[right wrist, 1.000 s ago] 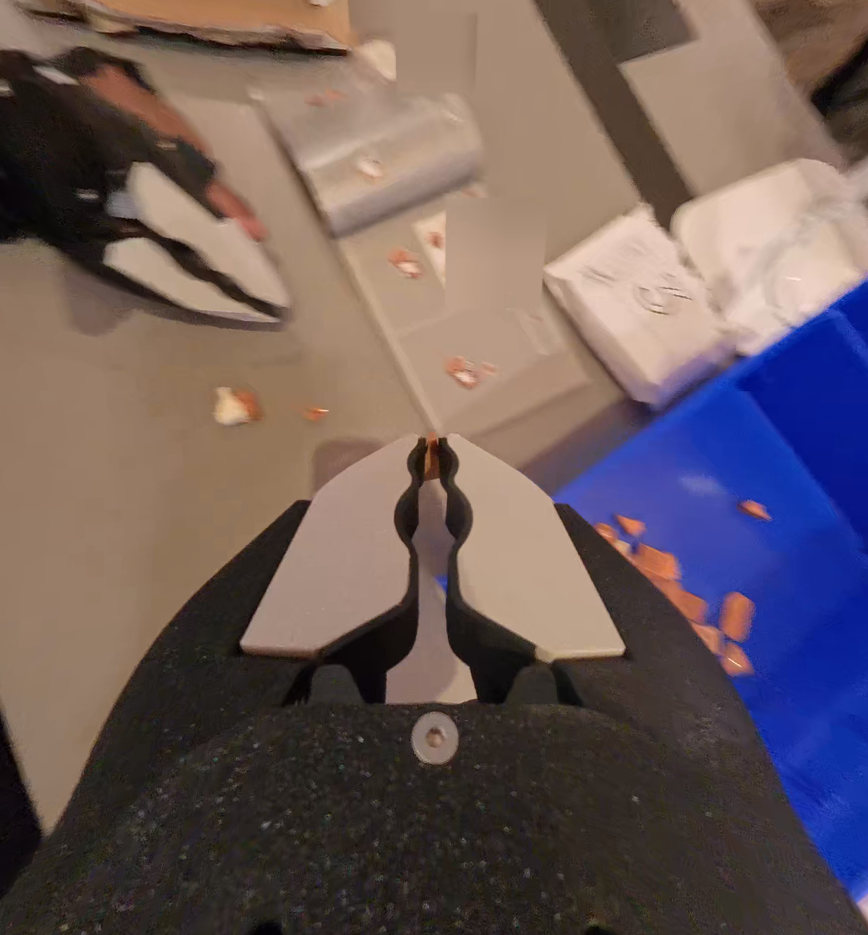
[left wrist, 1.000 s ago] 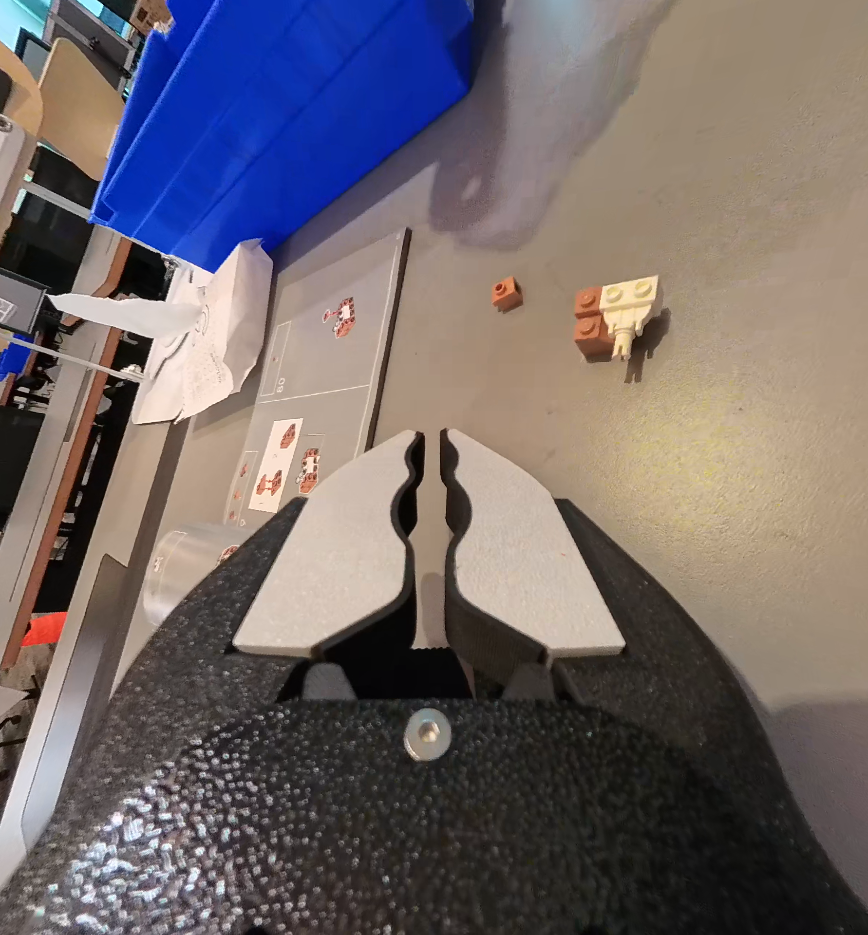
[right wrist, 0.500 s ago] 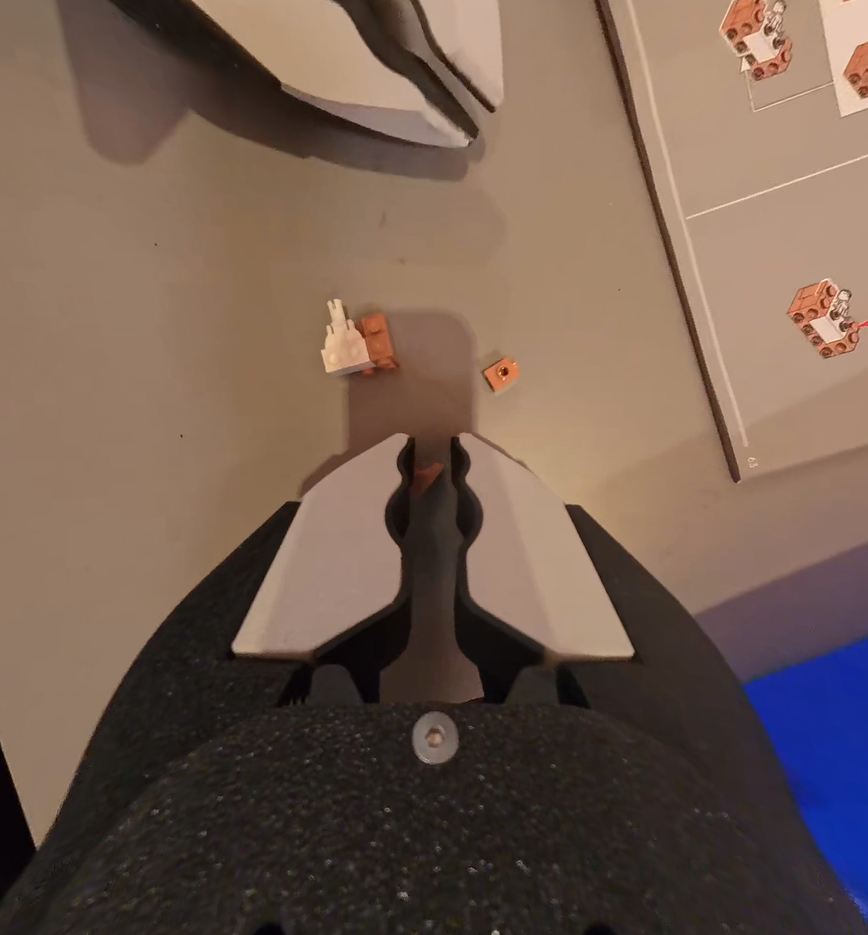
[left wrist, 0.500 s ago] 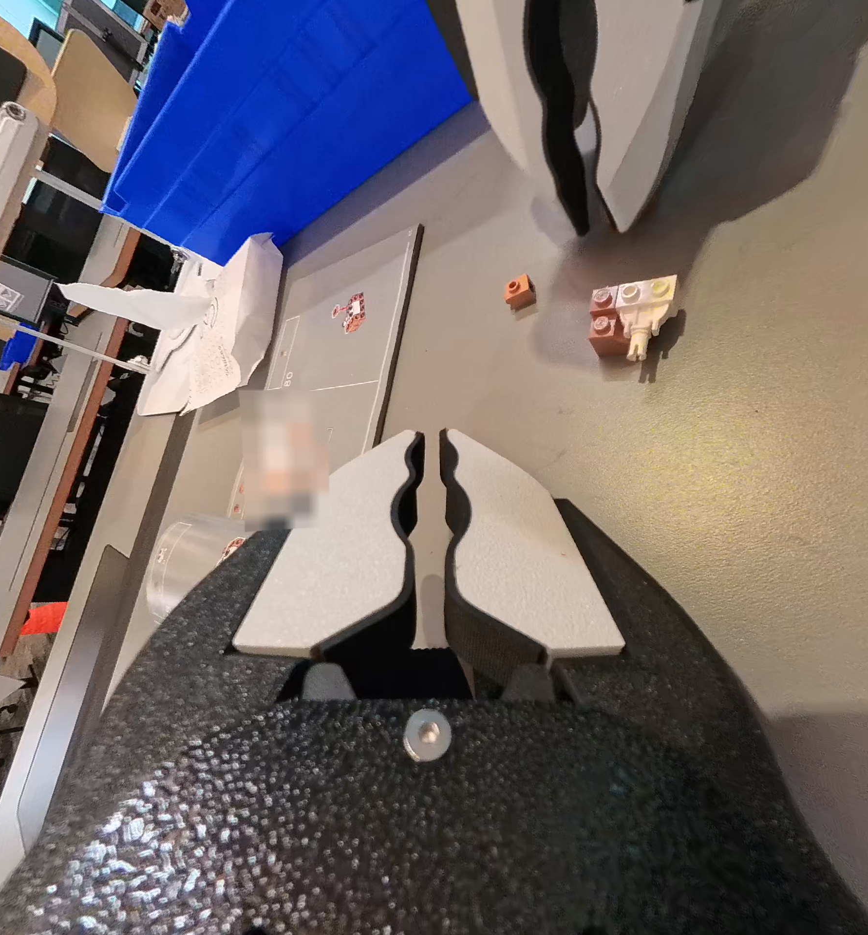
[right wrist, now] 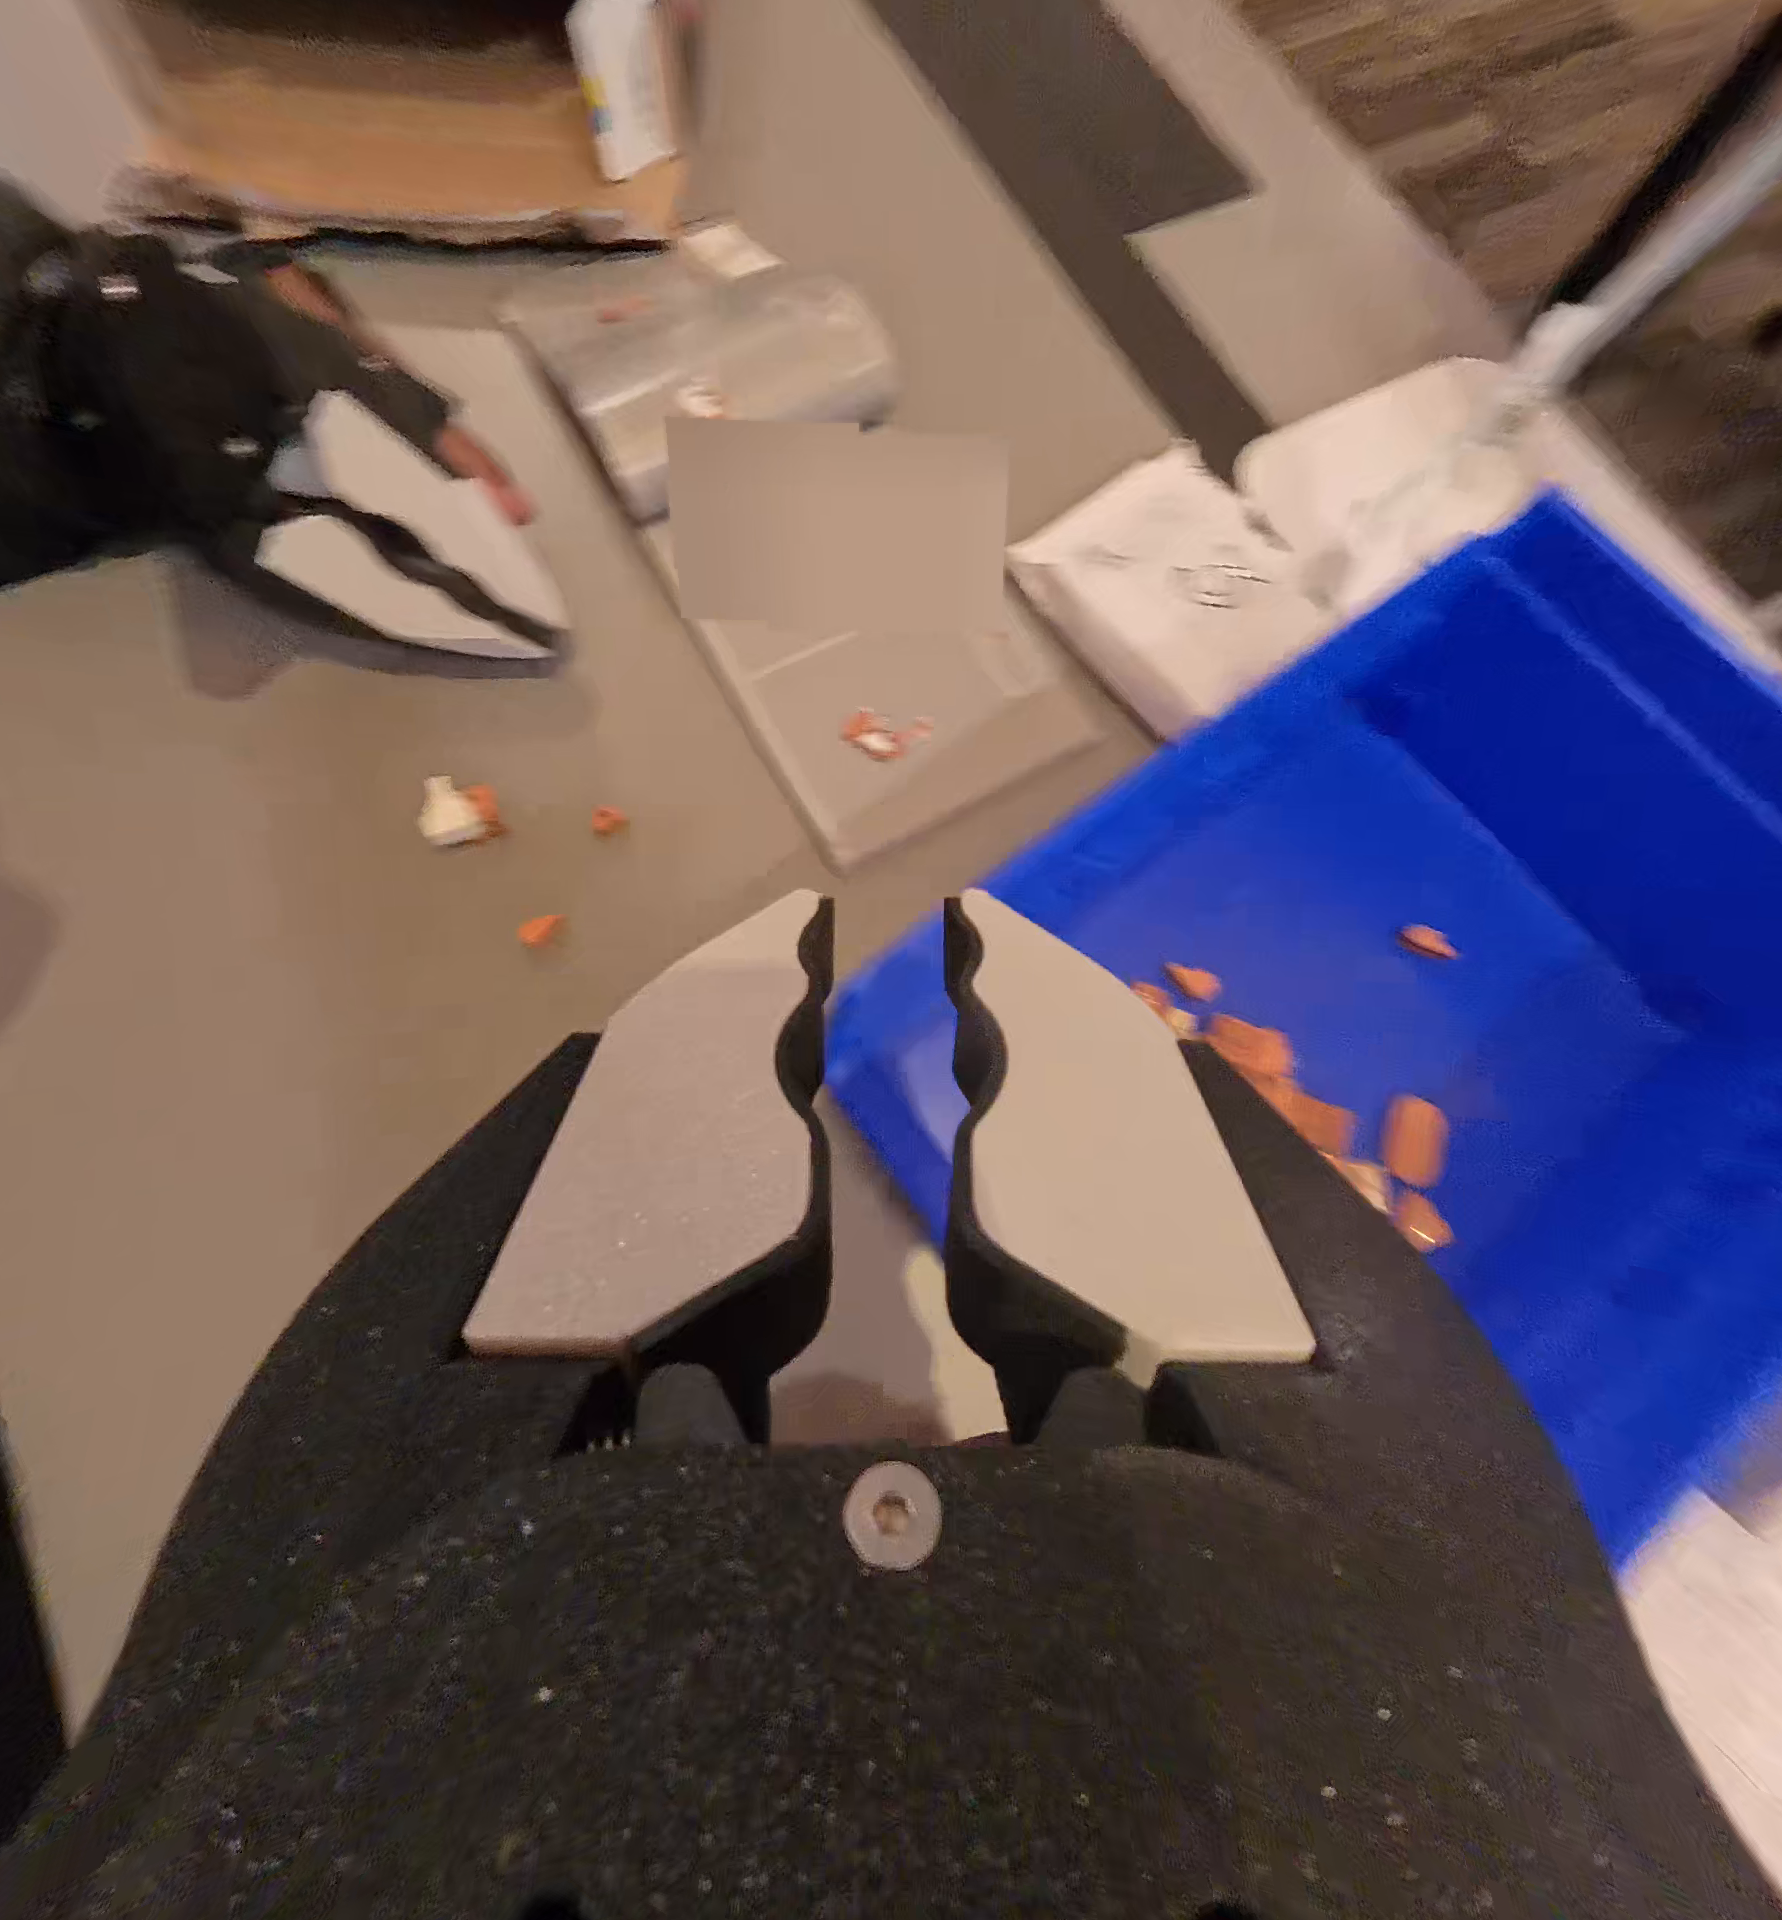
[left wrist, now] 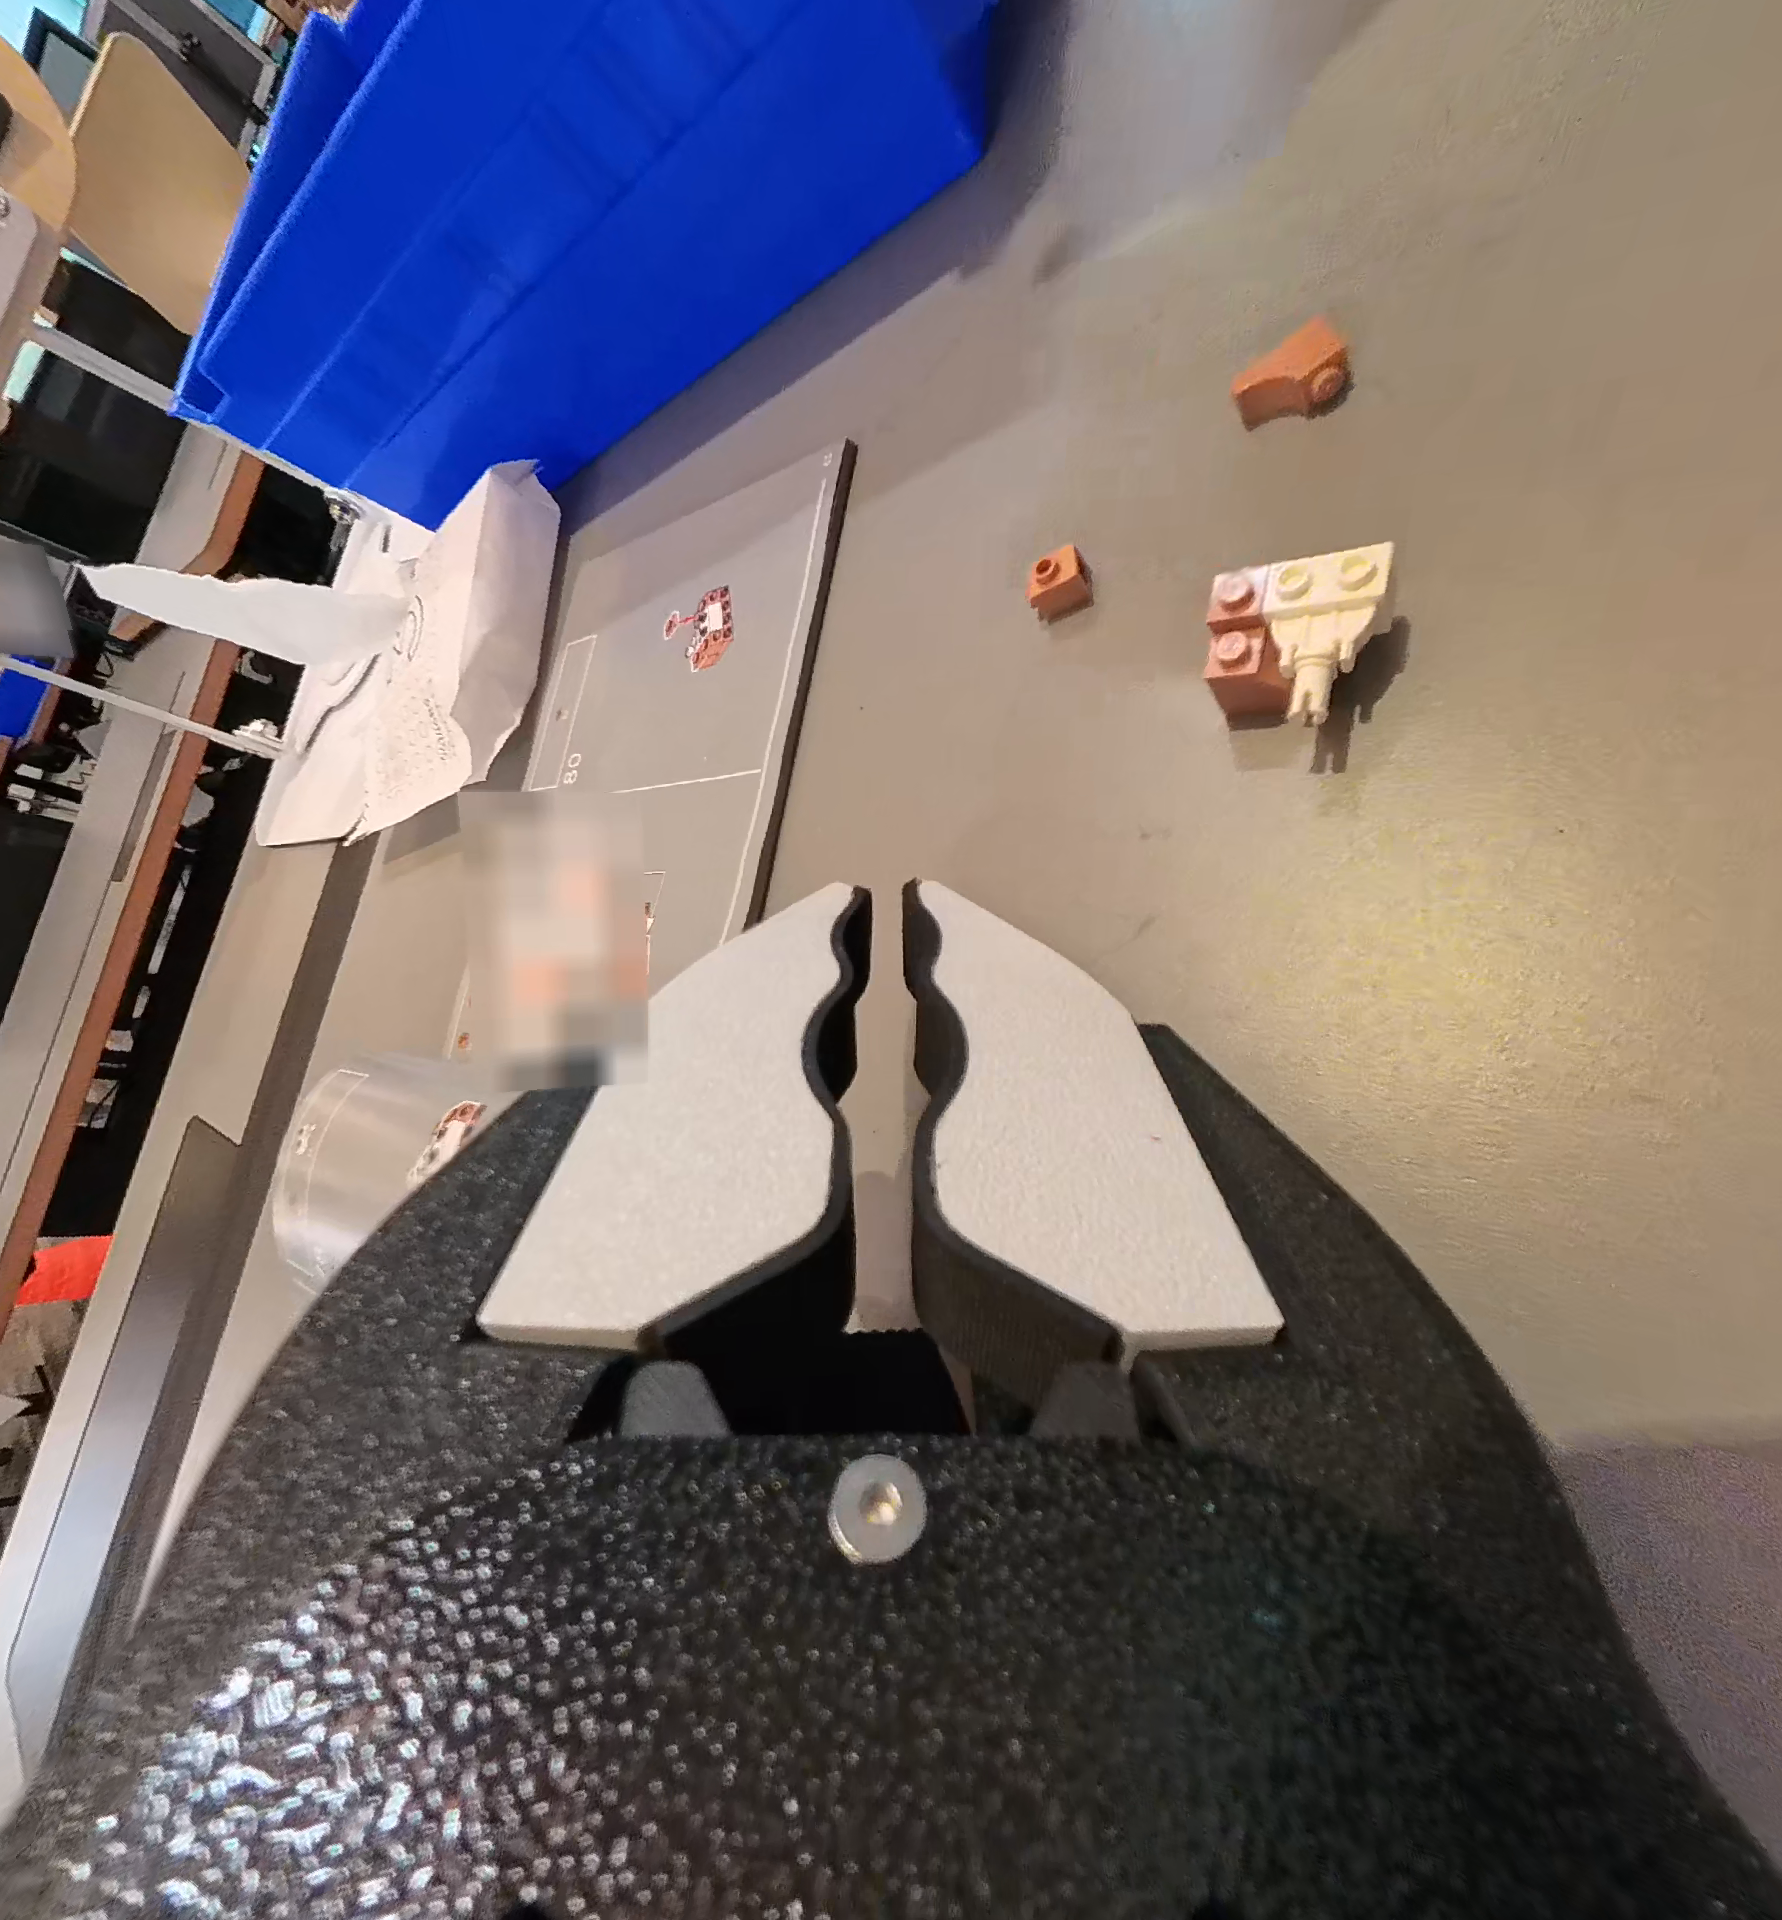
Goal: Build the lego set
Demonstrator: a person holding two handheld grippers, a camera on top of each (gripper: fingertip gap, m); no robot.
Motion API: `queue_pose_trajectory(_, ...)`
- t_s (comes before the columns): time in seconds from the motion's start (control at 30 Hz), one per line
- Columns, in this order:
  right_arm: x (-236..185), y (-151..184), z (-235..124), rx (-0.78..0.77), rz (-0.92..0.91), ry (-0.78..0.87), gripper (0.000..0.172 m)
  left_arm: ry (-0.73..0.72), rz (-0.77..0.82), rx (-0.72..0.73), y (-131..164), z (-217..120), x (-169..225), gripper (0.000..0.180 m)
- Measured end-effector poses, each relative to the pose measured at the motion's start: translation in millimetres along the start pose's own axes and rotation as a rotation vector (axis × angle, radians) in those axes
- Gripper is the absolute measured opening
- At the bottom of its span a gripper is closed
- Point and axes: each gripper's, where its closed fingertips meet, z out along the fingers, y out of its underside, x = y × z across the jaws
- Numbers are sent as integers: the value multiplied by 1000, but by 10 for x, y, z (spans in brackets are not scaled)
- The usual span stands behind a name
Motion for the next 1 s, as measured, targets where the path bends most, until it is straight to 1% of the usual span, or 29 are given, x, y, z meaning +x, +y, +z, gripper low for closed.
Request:
queue_pose_trajectory(0.07,417,110,-71,-30,36,95,20,-2,-16,-5,30,11,-16,5)
queue_pose_trajectory(0.17,900,395,-12,-115,111,165,22,-16,-38,-14,74,15,-67,5)
queue_pose_trajectory(0.23,1068,537,67,-143,157,160,22,-25,-50,-24,107,13,-100,5)
queue_pose_trajectory(0.33,1238,719,145,-208,168,187,23,-34,-61,-31,145,8,-136,5)
queue_pose_trajectory(0.43,1308,794,194,-246,159,190,24,-32,-72,-30,158,4,-149,5)
queue_pose_trajectory(0.67,1328,866,372,-313,118,149,27,-26,-76,-27,160,5,-147,4)
queue_pose_trajectory(0.77,1355,851,351,-324,97,152,27,-27,-74,-29,166,2,-148,4)
queue_pose_trajectory(0.9,1346,790,343,-299,94,140,27,-28,-78,-33,189,-5,-163,4)
queue_pose_trajectory(1.0,1298,899,396,-361,61,128,27,-25,-78,-34,198,-9,-165,4)
